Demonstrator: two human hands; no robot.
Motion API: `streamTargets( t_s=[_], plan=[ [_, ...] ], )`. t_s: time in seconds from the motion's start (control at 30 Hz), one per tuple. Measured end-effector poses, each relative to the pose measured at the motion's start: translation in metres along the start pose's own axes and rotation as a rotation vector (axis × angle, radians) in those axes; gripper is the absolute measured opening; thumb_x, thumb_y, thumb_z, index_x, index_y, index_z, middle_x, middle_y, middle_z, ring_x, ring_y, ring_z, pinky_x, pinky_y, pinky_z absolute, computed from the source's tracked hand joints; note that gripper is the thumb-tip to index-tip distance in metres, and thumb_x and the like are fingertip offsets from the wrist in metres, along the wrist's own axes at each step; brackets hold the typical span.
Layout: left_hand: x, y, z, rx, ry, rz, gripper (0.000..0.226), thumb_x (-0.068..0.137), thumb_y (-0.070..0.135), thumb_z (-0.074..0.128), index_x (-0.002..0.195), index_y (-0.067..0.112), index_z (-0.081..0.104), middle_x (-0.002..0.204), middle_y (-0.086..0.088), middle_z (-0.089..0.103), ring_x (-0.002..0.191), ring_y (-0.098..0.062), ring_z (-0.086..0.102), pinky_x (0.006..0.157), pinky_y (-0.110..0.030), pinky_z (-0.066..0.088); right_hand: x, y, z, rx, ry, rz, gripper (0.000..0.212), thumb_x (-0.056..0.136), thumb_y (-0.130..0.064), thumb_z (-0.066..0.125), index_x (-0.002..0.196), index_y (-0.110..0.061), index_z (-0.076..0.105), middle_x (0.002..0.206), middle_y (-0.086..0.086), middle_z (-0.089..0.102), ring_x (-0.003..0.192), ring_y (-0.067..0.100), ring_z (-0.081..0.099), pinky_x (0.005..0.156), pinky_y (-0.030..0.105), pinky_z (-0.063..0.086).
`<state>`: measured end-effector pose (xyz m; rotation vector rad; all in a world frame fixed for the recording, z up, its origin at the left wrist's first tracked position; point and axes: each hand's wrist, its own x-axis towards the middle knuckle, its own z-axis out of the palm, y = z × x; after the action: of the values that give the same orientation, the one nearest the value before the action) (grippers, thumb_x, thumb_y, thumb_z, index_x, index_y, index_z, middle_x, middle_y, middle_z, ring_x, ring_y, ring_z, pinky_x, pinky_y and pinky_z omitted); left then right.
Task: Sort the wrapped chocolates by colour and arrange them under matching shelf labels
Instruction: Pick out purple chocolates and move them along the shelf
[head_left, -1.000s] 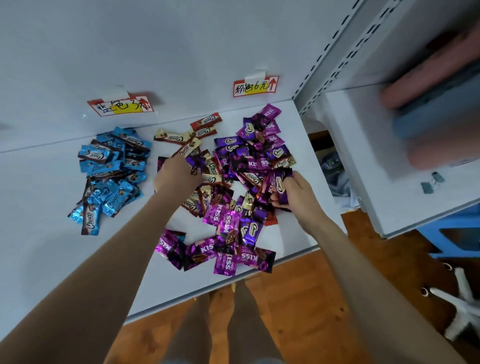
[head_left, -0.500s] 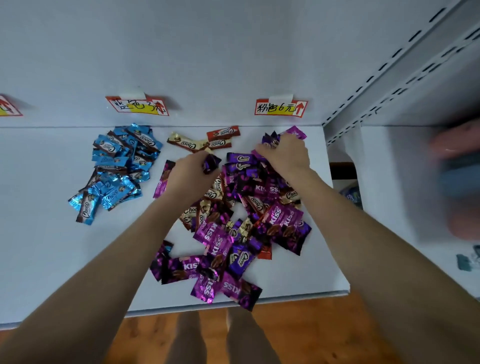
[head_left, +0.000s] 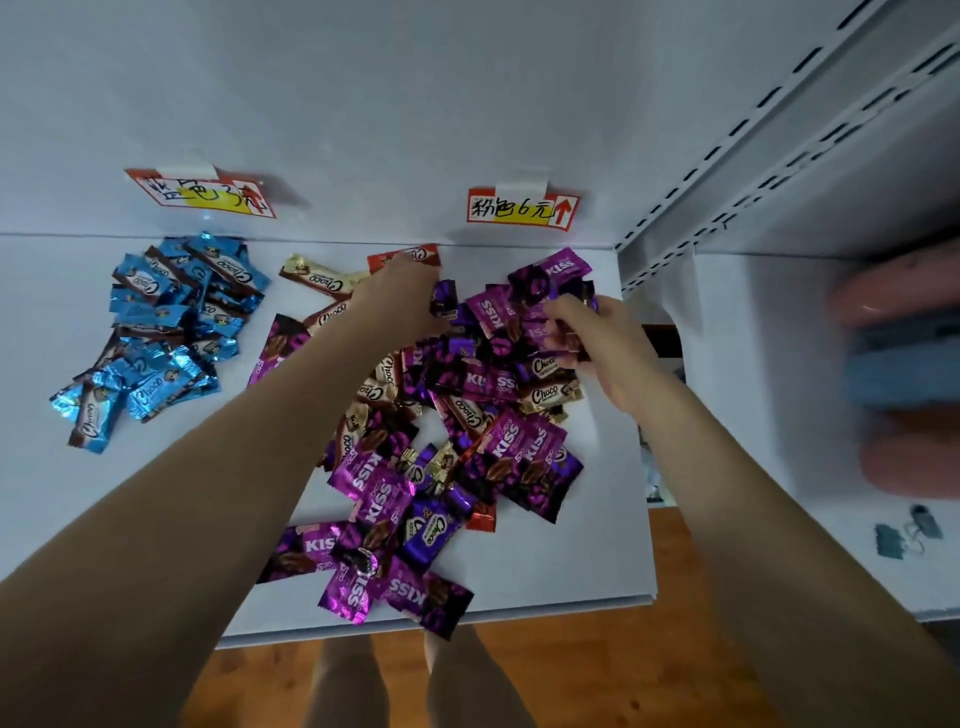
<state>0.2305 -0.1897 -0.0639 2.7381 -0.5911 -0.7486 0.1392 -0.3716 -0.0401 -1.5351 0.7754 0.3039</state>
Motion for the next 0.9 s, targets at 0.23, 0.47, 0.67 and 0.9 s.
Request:
streamTargets(
  t_s=[0.23,0.47,0.67,0.9],
  plan=[
    [0.001,-0.001,0.002,0.032,-0.071,0.042,0.029,0.085,0.029,0.065,0.083,0.006,0.047,0.074,-0.003,0.045,0.077,-0.025,0.049,0.063,-0.033,0.036,-0.006,0.018,-0.021,-0.107,0.066,-0.040,0.015,0.080,-0.010,0.058,0.073,-0.013,0.045,0.052,-0.008,0.047,0.046,0.005,0.044,0.053,0.022,0.045],
    [0.002,-0.002,0.002,-0.014,-0.143,0.042,0.025,0.086,0.025,0.064,0.079,0.003,0.055,0.062,-0.001,0.044,0.065,-0.021,0.049,0.054,-0.028,0.037,-0.012,0.033,-0.019,-0.426,0.025,-0.266,0.012,0.080,-0.007,0.067,0.088,-0.011,0.059,0.079,-0.004,0.063,0.071,0.004,0.060,0.063,0.016,0.048],
    [-0.012,-0.003,-0.007,-0.040,-0.058,0.029,0.031,0.088,0.032,0.061,0.084,0.002,0.054,0.069,-0.005,0.046,0.071,-0.024,0.048,0.061,-0.031,0.036,-0.003,0.038,-0.013,-0.770,-0.071,-0.383,0.034,0.081,-0.018,0.069,0.111,-0.006,0.060,0.111,0.009,0.064,0.101,0.023,0.059,0.081,0.026,0.044],
    [-0.062,-0.008,-0.014,-0.288,0.227,0.010,0.028,0.090,0.034,0.059,0.088,0.006,0.057,0.073,-0.002,0.054,0.061,-0.013,0.045,0.051,-0.019,0.031,0.002,0.037,-0.014,-0.998,-0.144,-0.407,0.034,0.083,-0.021,0.066,0.114,-0.009,0.058,0.110,0.013,0.058,0.102,0.026,0.055,0.075,0.025,0.035]
  ],
)
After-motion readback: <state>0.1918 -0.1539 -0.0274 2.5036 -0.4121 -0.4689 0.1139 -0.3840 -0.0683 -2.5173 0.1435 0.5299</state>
